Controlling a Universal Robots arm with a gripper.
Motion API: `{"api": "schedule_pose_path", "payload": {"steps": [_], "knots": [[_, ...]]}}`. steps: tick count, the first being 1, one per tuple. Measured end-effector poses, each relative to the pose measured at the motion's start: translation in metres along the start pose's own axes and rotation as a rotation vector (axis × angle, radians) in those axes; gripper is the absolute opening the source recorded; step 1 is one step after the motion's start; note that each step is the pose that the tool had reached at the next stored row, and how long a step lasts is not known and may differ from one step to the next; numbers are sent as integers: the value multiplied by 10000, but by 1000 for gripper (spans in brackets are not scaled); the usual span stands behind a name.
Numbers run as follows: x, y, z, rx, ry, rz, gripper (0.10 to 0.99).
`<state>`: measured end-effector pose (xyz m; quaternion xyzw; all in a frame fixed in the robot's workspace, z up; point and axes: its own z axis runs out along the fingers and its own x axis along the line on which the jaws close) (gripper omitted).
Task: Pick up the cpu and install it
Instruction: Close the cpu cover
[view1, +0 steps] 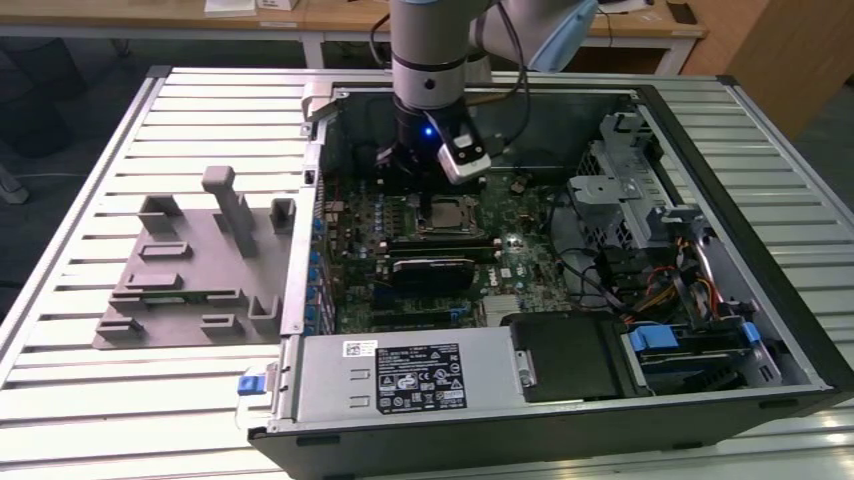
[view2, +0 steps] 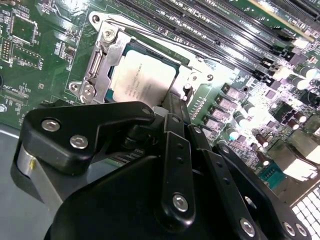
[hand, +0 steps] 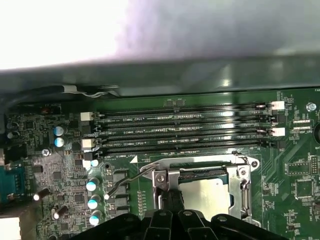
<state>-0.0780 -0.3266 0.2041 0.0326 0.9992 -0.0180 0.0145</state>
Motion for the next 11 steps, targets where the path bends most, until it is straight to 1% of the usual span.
{"api": "schedule_pose_path", "payload": {"steps": [6, 11], "knots": [[-1, -1, -28, 1, 1, -1, 106], [-21, -10, -28, 1, 1, -1, 106]]}}
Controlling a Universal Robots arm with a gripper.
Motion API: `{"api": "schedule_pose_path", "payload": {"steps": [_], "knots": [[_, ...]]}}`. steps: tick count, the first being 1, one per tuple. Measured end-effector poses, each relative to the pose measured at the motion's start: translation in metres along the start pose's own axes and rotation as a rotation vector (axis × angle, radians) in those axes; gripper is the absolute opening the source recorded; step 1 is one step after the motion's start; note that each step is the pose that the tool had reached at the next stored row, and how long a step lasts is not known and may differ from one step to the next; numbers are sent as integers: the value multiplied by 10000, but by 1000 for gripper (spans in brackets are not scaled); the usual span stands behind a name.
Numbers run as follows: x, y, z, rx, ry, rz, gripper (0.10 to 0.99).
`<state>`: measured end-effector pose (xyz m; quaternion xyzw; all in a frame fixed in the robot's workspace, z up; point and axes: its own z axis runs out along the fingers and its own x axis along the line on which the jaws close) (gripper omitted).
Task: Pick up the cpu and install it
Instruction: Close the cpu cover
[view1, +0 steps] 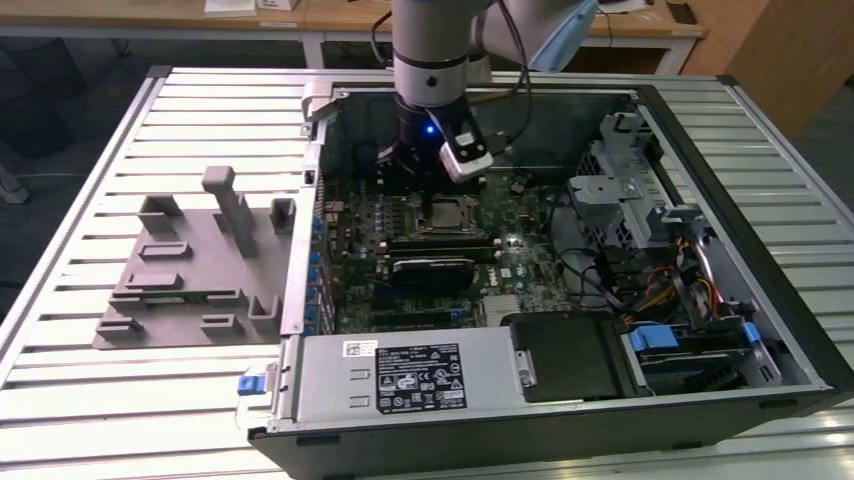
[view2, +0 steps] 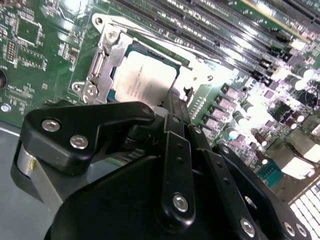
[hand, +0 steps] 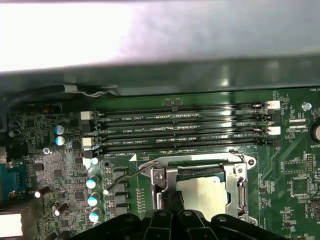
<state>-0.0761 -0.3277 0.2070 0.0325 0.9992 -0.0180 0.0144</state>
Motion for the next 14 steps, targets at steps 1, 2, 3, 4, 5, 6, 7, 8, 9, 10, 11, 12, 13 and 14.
{"api": "schedule_pose_path", "payload": {"steps": [1, 2, 3, 4, 5, 6, 7, 8, 9, 10, 11, 12, 13, 14], "knots": [[-7, -2, 0, 1, 0, -1, 106], [-12, -3, 0, 1, 0, -1, 106], [-16, -3, 1, 1, 0, -1, 106], [-16, -3, 1, 0, 1, 0, 106], [-16, -3, 1, 1, 1, 1, 106], [-17, -3, 1, 0, 0, 1, 106], [-23, -3, 2, -1, -1, -1, 106], [-32, -2, 2, -1, 0, -1, 106], [-41, -1, 3, -1, -1, -1, 106], [-45, -2, 3, -1, 0, -1, 106], [-45, -2, 3, 0, 0, 0, 106], [-48, -1, 3, -1, 0, 1, 106], [-54, 0, 4, -1, 0, 0, 106], [-65, 1, 5, 0, 0, 0, 106]]}}
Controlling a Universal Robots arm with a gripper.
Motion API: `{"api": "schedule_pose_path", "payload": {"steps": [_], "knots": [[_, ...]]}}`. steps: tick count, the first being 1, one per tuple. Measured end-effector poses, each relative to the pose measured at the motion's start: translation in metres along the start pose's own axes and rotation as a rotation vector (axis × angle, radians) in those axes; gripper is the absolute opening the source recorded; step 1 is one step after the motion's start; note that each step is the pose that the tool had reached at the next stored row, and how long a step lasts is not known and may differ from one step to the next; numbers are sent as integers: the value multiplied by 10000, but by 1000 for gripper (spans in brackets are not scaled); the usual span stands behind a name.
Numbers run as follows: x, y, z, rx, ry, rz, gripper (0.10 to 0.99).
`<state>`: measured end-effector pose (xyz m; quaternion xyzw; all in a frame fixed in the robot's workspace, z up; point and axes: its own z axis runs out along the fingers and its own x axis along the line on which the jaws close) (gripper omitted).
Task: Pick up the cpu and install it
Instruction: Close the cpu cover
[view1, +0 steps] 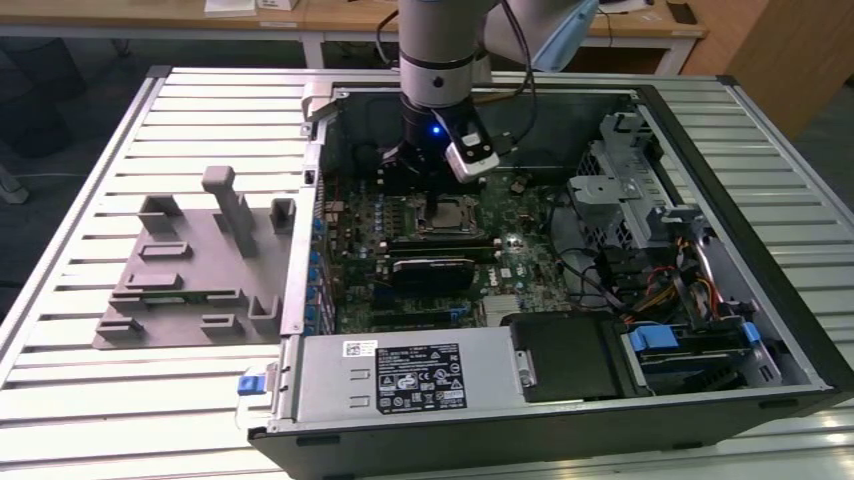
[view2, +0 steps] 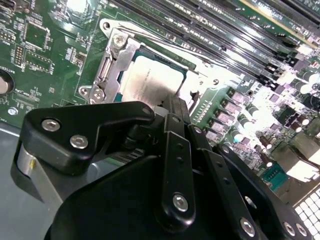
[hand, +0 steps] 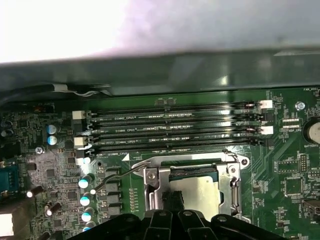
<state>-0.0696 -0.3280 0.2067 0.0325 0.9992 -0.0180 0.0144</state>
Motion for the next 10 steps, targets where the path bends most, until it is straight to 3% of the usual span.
{"api": "schedule_pose_path", "payload": {"steps": [10], "knots": [[-39, 3, 30, 2, 1, 0, 106]]}}
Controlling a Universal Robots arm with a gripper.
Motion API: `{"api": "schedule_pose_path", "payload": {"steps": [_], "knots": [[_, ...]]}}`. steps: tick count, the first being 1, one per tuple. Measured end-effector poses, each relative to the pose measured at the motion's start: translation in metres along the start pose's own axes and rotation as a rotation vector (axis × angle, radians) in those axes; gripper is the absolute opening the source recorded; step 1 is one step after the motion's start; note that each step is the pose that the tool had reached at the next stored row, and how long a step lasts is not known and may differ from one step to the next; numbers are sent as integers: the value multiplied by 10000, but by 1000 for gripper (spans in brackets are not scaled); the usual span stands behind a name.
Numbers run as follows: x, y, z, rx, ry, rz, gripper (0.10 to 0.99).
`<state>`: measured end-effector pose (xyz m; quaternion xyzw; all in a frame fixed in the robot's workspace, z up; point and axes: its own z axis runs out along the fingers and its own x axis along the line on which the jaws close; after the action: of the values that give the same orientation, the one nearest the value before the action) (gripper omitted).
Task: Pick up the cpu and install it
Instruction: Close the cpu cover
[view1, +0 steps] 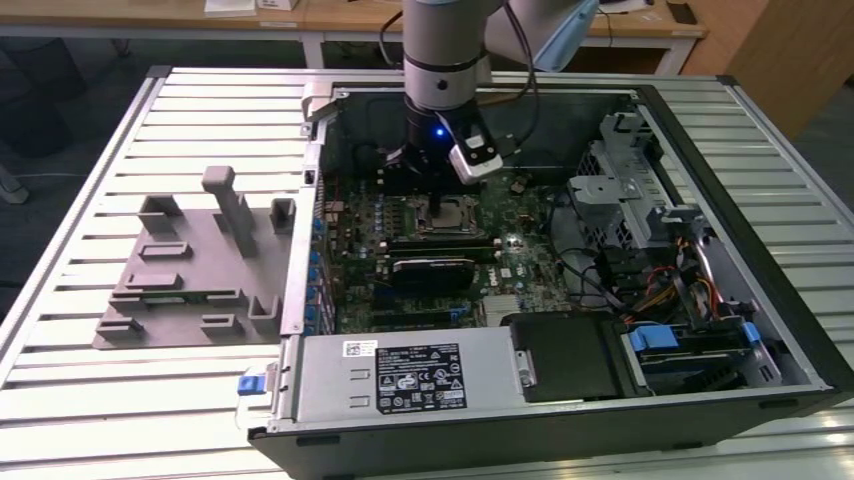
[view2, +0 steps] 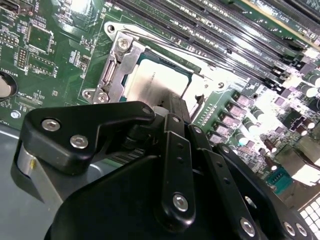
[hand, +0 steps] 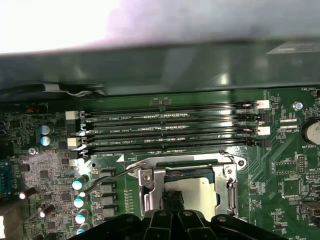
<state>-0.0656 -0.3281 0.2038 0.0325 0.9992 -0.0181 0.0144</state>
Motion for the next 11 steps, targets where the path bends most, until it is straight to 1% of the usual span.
{"api": "schedule_pose_path", "payload": {"steps": [11], "knots": [[-43, 4, 40, 0, 0, 0, 106]]}}
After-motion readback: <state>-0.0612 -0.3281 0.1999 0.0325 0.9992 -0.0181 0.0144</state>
